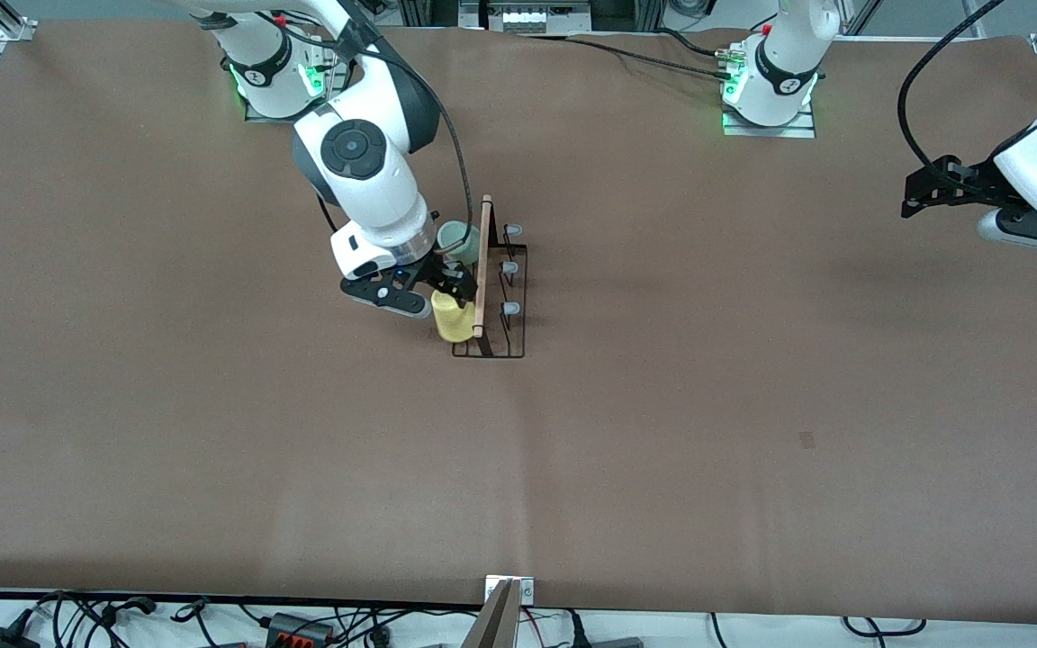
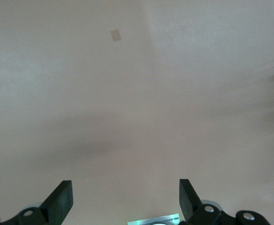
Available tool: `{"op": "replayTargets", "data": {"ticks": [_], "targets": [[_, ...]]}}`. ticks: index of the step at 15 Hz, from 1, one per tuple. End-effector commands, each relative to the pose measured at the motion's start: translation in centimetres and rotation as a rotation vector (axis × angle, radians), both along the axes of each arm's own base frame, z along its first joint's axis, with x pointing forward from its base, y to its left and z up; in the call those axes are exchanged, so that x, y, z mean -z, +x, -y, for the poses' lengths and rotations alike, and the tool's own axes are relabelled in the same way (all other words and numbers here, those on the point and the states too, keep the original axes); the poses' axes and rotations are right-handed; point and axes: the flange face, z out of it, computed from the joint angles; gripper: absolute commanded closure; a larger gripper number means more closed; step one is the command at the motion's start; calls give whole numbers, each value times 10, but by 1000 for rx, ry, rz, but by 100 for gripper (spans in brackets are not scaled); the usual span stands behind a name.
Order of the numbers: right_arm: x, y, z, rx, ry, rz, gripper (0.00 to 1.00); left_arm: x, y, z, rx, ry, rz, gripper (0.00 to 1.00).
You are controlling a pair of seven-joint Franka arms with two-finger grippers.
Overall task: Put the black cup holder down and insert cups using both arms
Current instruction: 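Open the right gripper and withdraw it from the rack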
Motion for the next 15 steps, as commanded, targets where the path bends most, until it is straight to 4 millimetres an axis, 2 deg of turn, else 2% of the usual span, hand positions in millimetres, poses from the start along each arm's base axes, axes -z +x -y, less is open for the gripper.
{"op": "replayTargets", "data": {"ticks": [1,4,5,7,9,11,12,13,15], "targets": [[-61,14,50,76,-9,28,0,-4,-3,-5,5,3,0,0],[-112,27,135,80,-69,14,0,-5,-3,-5,5,3,0,0],[-124,31,169,20,-100,-1,0,-5,-2,-5,3,5,1,0],[-145,42,250,-135,-157,-37,0,-5,-2,-7,2,5,3,0],[-175,49,323,-248,-186,-67,0,-5,-2,-7,2,5,3,0],[-204,50,385,-294,-202,-66,0,-5,-2,-7,2,5,3,0],[-217,48,412,-306,-207,-64,0,-5,-2,-7,2,5,3,0],[-234,45,431,-318,-212,-67,0,-5,-2,-7,2,5,3,0],[-252,36,450,-311,-201,-118,0,-6,-2,-8,0,6,6,0]]}}
